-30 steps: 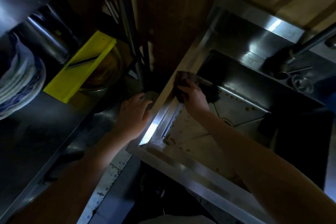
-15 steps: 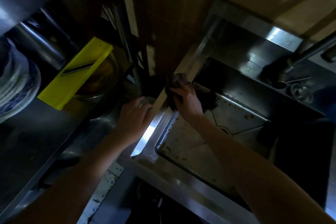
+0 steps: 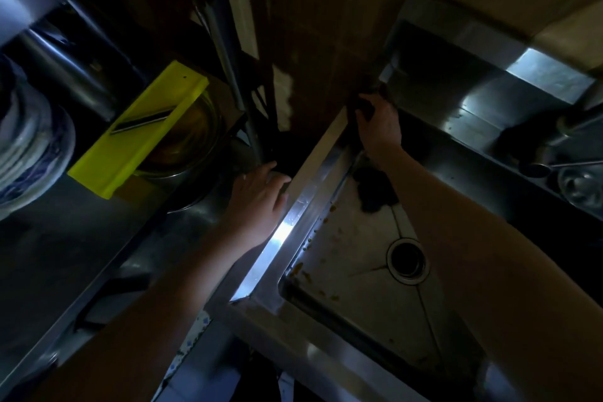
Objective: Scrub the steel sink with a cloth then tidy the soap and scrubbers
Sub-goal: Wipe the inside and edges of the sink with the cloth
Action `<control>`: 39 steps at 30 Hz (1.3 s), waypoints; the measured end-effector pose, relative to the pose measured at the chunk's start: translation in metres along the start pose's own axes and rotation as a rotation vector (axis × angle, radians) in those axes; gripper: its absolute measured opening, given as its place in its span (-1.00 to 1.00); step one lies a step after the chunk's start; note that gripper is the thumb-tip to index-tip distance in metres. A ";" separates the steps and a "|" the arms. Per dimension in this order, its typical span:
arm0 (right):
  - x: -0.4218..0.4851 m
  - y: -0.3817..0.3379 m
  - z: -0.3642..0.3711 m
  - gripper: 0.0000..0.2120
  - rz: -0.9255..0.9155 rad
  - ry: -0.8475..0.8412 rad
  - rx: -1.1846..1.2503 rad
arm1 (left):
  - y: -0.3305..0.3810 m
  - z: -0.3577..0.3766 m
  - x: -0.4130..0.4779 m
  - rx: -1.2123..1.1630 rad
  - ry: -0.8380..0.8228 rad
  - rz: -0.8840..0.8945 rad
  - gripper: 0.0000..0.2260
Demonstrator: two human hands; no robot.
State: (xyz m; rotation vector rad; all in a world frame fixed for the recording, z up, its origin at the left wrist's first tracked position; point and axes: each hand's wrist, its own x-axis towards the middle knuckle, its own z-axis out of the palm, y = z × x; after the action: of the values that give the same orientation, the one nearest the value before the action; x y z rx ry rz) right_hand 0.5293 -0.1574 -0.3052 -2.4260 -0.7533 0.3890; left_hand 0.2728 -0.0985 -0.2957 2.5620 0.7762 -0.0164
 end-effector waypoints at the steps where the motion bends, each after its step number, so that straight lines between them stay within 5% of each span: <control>1: 0.000 0.000 0.000 -0.64 -0.002 -0.001 -0.010 | 0.000 0.001 0.003 -0.001 -0.007 0.003 -0.72; 11: -0.075 0.009 0.024 -0.60 -0.203 -0.026 -0.093 | 0.024 -0.001 0.038 -0.044 0.020 0.029 -0.71; 25: 0.042 0.038 -0.012 -0.57 0.023 0.020 -0.262 | 0.058 0.004 0.091 -0.052 0.000 0.118 -0.72; 39: 0.008 0.110 -0.058 -0.56 0.078 0.110 -0.574 | 0.079 0.012 0.100 -0.096 -0.041 0.201 -0.72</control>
State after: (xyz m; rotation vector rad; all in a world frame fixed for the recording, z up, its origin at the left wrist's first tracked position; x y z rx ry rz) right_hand 0.6070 -0.2531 -0.3252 -2.9876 -0.8050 0.0657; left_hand 0.3999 -0.1093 -0.2875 2.5279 0.4895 0.0316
